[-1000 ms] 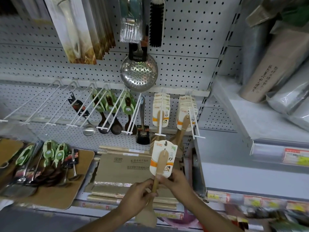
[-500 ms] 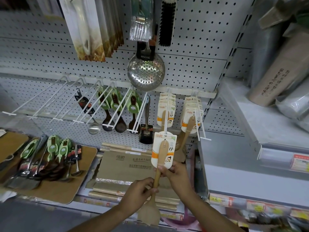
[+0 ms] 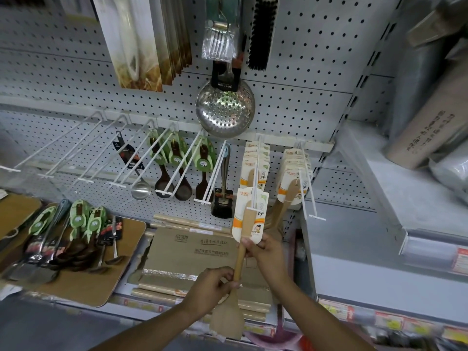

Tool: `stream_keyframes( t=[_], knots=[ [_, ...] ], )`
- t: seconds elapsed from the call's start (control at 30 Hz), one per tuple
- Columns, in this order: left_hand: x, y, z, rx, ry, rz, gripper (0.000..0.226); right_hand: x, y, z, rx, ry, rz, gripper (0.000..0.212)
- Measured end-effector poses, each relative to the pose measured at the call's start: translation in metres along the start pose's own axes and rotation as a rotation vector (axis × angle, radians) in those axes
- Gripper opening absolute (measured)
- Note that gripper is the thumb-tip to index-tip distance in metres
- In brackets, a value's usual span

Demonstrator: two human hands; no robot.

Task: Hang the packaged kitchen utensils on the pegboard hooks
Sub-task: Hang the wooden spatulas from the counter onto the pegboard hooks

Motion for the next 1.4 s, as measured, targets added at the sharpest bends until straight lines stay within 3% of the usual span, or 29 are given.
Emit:
stream_keyframes(
  t=[0.17,0.33,0.7,0.77,0.87,1.03,1.27,1.4],
  knots=[
    [0.008,-0.026,0.001,0.049,0.02,0.037,0.026,-0.004,-0.028,-0.006,-0.012,-0.006,0.021,0.012],
    [0.014,-0.051,0.006,0.045,-0.028,0.041,0.005,-0.007,-0.051,-0.01,0.001,0.041,0.055,0.014],
    [0.02,-0.075,0.02,0.055,-0.116,0.084,0.009,-0.003,-0.09,-0.008,-0.067,0.196,0.101,0.017],
    [0.021,-0.075,0.024,0.038,-0.143,0.117,0.022,-0.003,-0.091,-0.007,-0.072,0.188,0.099,0.013],
    [0.028,-0.07,0.024,0.004,-0.219,0.191,0.052,-0.002,-0.085,-0.001,-0.042,0.344,0.067,0.031],
    [0.069,-0.043,0.004,-0.09,-0.208,0.267,0.051,-0.012,-0.06,0.005,0.082,0.632,-0.132,0.014],
    [0.154,0.027,-0.038,-0.211,-0.351,0.345,0.034,-0.081,-0.04,-0.002,0.398,0.884,-0.525,0.033],
    [0.207,0.079,-0.062,-0.227,-0.374,0.385,0.035,-0.15,-0.022,-0.013,0.553,0.913,-0.656,0.035]
  ],
)
Point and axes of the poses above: each hand's wrist, its own y-axis away from the middle knuckle, its own x-axis out of the back of the hand, z = x × y, the point moved 1 cm from there along -y, towards the middle knuckle, and after that the axes turned 5 degrees about x, right-handed, at the moved point
